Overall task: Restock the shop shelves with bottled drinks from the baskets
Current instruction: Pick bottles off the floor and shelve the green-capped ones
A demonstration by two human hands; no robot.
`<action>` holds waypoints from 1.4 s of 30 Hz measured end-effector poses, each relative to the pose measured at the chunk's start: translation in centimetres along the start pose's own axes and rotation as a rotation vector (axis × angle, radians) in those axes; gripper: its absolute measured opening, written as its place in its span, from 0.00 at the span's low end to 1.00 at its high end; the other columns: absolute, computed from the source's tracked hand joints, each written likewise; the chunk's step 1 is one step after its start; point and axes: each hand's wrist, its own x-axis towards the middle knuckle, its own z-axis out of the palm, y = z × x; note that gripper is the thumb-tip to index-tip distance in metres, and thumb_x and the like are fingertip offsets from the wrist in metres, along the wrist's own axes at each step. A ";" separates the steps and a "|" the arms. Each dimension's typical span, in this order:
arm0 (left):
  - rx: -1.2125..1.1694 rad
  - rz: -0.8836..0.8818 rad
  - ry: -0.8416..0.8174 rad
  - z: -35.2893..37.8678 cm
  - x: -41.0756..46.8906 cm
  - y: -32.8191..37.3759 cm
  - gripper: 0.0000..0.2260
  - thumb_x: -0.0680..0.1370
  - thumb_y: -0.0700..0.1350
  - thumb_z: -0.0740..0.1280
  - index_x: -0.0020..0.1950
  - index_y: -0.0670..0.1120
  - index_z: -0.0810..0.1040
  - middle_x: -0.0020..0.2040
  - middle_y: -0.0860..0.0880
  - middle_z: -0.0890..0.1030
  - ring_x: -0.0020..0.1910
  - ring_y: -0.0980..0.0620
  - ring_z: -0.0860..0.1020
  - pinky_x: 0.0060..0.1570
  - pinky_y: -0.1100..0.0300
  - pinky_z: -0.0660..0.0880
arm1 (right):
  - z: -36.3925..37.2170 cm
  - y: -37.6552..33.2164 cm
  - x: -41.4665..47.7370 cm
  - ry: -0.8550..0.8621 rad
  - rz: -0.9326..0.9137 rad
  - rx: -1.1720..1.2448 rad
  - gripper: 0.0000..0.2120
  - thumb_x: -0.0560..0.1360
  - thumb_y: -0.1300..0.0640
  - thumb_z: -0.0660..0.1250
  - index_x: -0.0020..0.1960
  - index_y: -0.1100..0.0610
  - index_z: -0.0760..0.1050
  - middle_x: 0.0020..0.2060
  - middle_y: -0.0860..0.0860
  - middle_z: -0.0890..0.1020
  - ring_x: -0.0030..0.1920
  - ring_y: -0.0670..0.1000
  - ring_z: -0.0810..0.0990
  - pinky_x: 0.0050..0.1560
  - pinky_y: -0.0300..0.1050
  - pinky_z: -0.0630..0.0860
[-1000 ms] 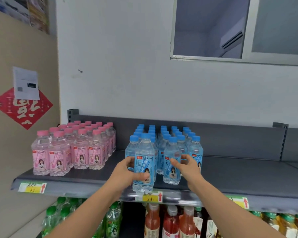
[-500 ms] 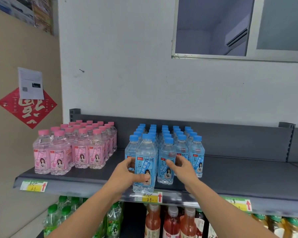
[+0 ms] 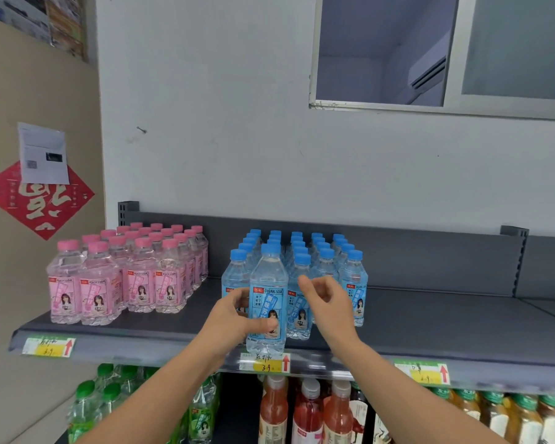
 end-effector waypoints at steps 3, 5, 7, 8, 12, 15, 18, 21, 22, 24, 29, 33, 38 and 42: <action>0.005 0.026 -0.012 1.1 0.1 0.3 0.24 0.64 0.37 0.79 0.57 0.47 0.77 0.53 0.47 0.81 0.45 0.50 0.82 0.43 0.59 0.78 | 0.4 -1.7 -0.8 -0.216 -0.006 0.129 0.28 0.63 0.29 0.69 0.49 0.51 0.77 0.45 0.52 0.83 0.48 0.52 0.81 0.49 0.47 0.78; 0.047 0.058 -0.003 1.9 0.2 0.6 0.24 0.65 0.38 0.79 0.57 0.49 0.76 0.53 0.49 0.80 0.42 0.53 0.79 0.40 0.61 0.76 | 0.3 -2.4 -1.0 -0.265 0.003 0.139 0.23 0.64 0.37 0.74 0.51 0.50 0.77 0.46 0.50 0.84 0.49 0.51 0.82 0.50 0.46 0.80; 0.096 0.086 0.006 2.5 0.4 0.7 0.25 0.65 0.39 0.80 0.57 0.51 0.76 0.53 0.52 0.79 0.43 0.54 0.78 0.40 0.61 0.74 | -0.3 -2.8 -1.0 -0.250 0.011 0.157 0.17 0.66 0.47 0.77 0.51 0.50 0.77 0.46 0.47 0.84 0.48 0.47 0.83 0.50 0.42 0.79; 0.106 0.092 -0.004 2.7 0.5 0.7 0.25 0.64 0.40 0.80 0.58 0.53 0.75 0.54 0.53 0.79 0.45 0.53 0.78 0.42 0.60 0.75 | -0.6 -2.8 -0.8 -0.240 0.012 0.170 0.16 0.67 0.50 0.78 0.51 0.50 0.77 0.46 0.46 0.85 0.48 0.46 0.83 0.49 0.40 0.79; 0.198 0.120 -0.046 3.1 1.1 1.1 0.28 0.66 0.42 0.79 0.62 0.55 0.72 0.56 0.55 0.76 0.55 0.55 0.76 0.52 0.58 0.76 | -2.5 -2.7 -0.3 -0.203 0.020 0.190 0.15 0.67 0.52 0.78 0.51 0.49 0.78 0.45 0.45 0.85 0.47 0.43 0.83 0.47 0.38 0.79; 0.346 0.169 0.103 2.3 1.9 1.2 0.28 0.69 0.44 0.77 0.65 0.54 0.71 0.56 0.54 0.75 0.56 0.55 0.74 0.52 0.60 0.71 | -4.1 -2.2 0.7 -0.135 0.021 0.158 0.15 0.67 0.52 0.78 0.50 0.49 0.78 0.46 0.45 0.84 0.48 0.43 0.82 0.48 0.40 0.79; 0.486 0.242 0.267 1.2 2.6 0.7 0.23 0.71 0.44 0.76 0.63 0.50 0.73 0.54 0.53 0.74 0.54 0.55 0.73 0.52 0.62 0.68 | -5.4 -1.1 1.8 -0.069 0.043 0.136 0.16 0.67 0.52 0.77 0.51 0.47 0.76 0.47 0.45 0.83 0.49 0.45 0.81 0.48 0.42 0.78; 0.597 0.275 0.377 0.4 3.4 -0.2 0.21 0.71 0.46 0.75 0.62 0.50 0.73 0.54 0.52 0.71 0.56 0.53 0.73 0.54 0.58 0.70 | -5.8 0.8 2.8 -0.026 0.117 0.127 0.19 0.66 0.51 0.78 0.51 0.46 0.71 0.49 0.48 0.82 0.50 0.48 0.82 0.50 0.50 0.80; 0.634 0.269 0.410 0.3 3.6 -0.5 0.23 0.71 0.46 0.76 0.62 0.50 0.72 0.56 0.52 0.70 0.58 0.51 0.72 0.56 0.56 0.71 | -5.8 1.6 3.1 -0.022 0.145 0.114 0.21 0.66 0.51 0.79 0.51 0.46 0.70 0.51 0.49 0.82 0.50 0.50 0.82 0.51 0.52 0.80; 0.680 0.234 0.471 0.1 3.9 -1.1 0.29 0.70 0.48 0.76 0.66 0.49 0.68 0.62 0.49 0.67 0.63 0.49 0.69 0.59 0.53 0.71 | -5.5 3.1 3.5 -0.030 0.197 0.098 0.22 0.65 0.51 0.79 0.51 0.46 0.70 0.52 0.51 0.81 0.52 0.52 0.82 0.52 0.53 0.80; 0.693 0.085 0.423 -0.6 4.6 -2.4 0.46 0.68 0.50 0.78 0.77 0.45 0.53 0.72 0.43 0.58 0.71 0.43 0.61 0.67 0.48 0.66 | -4.8 5.5 4.0 -0.029 0.260 0.120 0.23 0.67 0.52 0.78 0.57 0.49 0.70 0.58 0.53 0.79 0.59 0.54 0.78 0.58 0.55 0.77; 0.646 0.036 0.353 -1.4 5.4 -3.4 0.40 0.66 0.50 0.79 0.72 0.48 0.61 0.67 0.46 0.70 0.64 0.45 0.71 0.60 0.48 0.73 | -4.4 5.8 4.2 -0.041 0.212 0.088 0.28 0.68 0.52 0.77 0.65 0.54 0.71 0.60 0.50 0.77 0.60 0.51 0.75 0.58 0.48 0.74; 0.574 0.057 0.331 -1.6 5.6 -4.1 0.30 0.68 0.47 0.78 0.65 0.52 0.69 0.58 0.52 0.78 0.56 0.49 0.77 0.54 0.49 0.75 | -4.3 6.4 4.0 -0.088 0.187 0.018 0.34 0.67 0.43 0.75 0.68 0.51 0.70 0.61 0.48 0.77 0.60 0.49 0.76 0.60 0.49 0.75; 0.568 0.054 0.348 -1.6 5.8 -4.0 0.22 0.71 0.43 0.75 0.62 0.50 0.71 0.53 0.52 0.79 0.50 0.51 0.77 0.50 0.52 0.75 | -4.0 6.4 3.2 -0.047 0.152 -0.144 0.30 0.66 0.40 0.75 0.63 0.50 0.70 0.52 0.46 0.79 0.51 0.47 0.79 0.51 0.47 0.79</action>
